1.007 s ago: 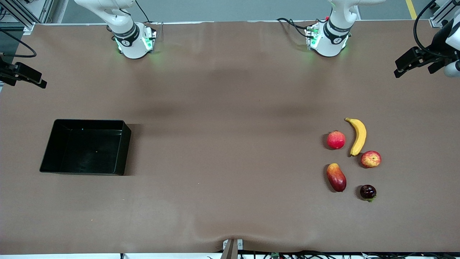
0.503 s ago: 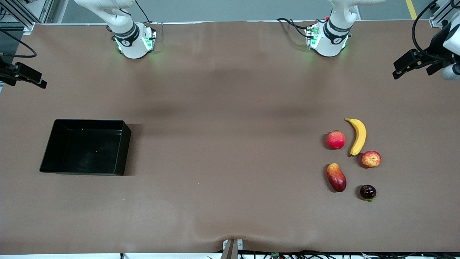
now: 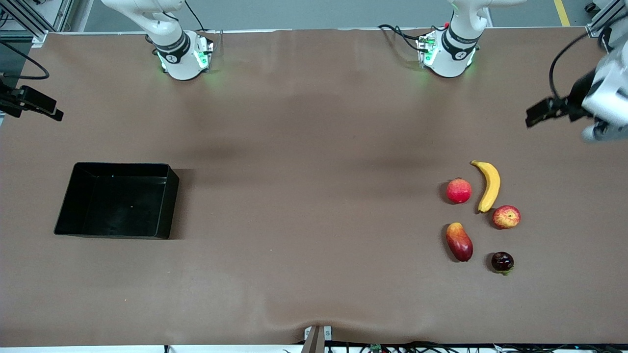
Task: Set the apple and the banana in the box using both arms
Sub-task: 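Move the left gripper down over the red-yellow apple beside the banana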
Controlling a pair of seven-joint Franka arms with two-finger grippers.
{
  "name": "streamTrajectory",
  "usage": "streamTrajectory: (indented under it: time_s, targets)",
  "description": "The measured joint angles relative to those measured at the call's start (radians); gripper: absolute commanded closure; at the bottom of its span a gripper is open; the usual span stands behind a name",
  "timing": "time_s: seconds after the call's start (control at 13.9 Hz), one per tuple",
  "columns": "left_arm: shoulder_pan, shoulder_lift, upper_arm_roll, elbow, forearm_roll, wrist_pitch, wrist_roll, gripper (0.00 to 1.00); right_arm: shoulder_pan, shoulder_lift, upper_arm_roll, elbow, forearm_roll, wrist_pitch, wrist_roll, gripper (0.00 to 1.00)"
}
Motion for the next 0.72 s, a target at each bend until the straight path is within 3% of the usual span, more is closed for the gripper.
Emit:
streamTrajectory:
  time_s: [0.43,0.72]
  targets:
    - [0.009,0.065,-0.002,-0.237,0.01,0.374,0.034,0.0,0.0,0.004,0.0,-0.037,0.0,0.043,0.0,0.0]
    - [0.054,0.163,0.0,-0.287,0.014,0.56,0.089,0.0,-0.001,0.008,-0.003,-0.112,0.0,0.129,0.0,0.0]
